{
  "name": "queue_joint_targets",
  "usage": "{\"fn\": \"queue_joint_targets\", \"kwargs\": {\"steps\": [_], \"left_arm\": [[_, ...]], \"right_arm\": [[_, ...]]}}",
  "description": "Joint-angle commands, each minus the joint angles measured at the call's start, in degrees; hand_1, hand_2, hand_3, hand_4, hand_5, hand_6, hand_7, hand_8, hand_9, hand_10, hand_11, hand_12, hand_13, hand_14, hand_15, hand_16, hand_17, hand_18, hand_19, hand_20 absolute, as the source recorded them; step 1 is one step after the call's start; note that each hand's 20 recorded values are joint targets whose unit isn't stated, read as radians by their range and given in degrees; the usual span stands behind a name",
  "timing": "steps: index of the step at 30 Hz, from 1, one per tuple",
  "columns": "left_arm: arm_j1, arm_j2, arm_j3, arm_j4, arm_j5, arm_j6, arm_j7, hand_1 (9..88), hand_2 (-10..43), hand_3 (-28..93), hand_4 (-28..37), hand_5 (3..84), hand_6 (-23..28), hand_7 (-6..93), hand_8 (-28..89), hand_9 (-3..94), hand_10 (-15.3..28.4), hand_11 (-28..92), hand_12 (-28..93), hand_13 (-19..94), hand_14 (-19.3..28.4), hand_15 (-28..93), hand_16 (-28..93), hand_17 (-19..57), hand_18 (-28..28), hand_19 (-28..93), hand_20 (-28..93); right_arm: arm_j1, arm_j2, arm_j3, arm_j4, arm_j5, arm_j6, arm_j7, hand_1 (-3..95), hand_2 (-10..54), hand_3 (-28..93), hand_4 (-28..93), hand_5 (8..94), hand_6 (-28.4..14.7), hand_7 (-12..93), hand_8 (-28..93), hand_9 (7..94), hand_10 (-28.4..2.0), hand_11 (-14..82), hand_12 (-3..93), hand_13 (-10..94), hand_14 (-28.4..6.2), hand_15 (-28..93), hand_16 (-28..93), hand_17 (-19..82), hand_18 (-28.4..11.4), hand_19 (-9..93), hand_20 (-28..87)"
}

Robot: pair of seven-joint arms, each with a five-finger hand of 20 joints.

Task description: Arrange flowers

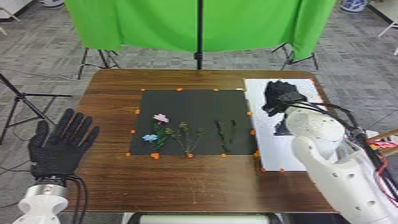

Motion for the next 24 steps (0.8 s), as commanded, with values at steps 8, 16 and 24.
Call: {"fn": "queue_joint_targets", "kwargs": {"steps": [8,16,24], "left_arm": [[-1.0,0.64,1.56,0.64,-0.16,0.63,-0.55,25.0,13.6,69,-28.3,43.2,8.0,10.7,-7,37.6,14.6,14,14,29,15.9,32,-1,-5.2,15.8,31,17],[3.7,1.33,1.23,-2.64,-0.15,-0.64,0.85,25.2,14.2,68,-28.3,43.5,8.4,10.8,-7,38.3,15.0,14,14,30,16.2,32,-1,-5.8,16.4,32,17],[-0.7,1.71,1.59,-0.79,-0.05,1.33,-1.65,25.2,14.5,68,-28.3,43.9,8.7,10.9,-7,38.7,15.3,14,15,30,16.6,33,0,-6.2,16.8,33,17]], "right_arm": [[11.6,-20.3,-16.8,8.9,-10.6,-2.0,-10.3,69.8,-9.5,63,-28,75.5,-2.3,38,18,84.5,-11.5,16.1,53.2,76,-5.8,46,51,49,-16.9,89,31],[9.4,-18.5,-24.9,5.9,-13.3,1.7,-5.6,70.4,-9.5,64,-28,75.3,-3.0,38,17,84.0,-12.3,17.0,53.0,74,-6.8,48,51,48,-17.9,90,33],[10.1,-22.2,-26.0,10.4,-18.1,3.0,-8.2,71.1,-9.5,64,-28,75.1,-4.0,38,17,83.6,-13.3,17.5,52.4,73,-7.4,50,50,48,-18.0,90,33]]}}
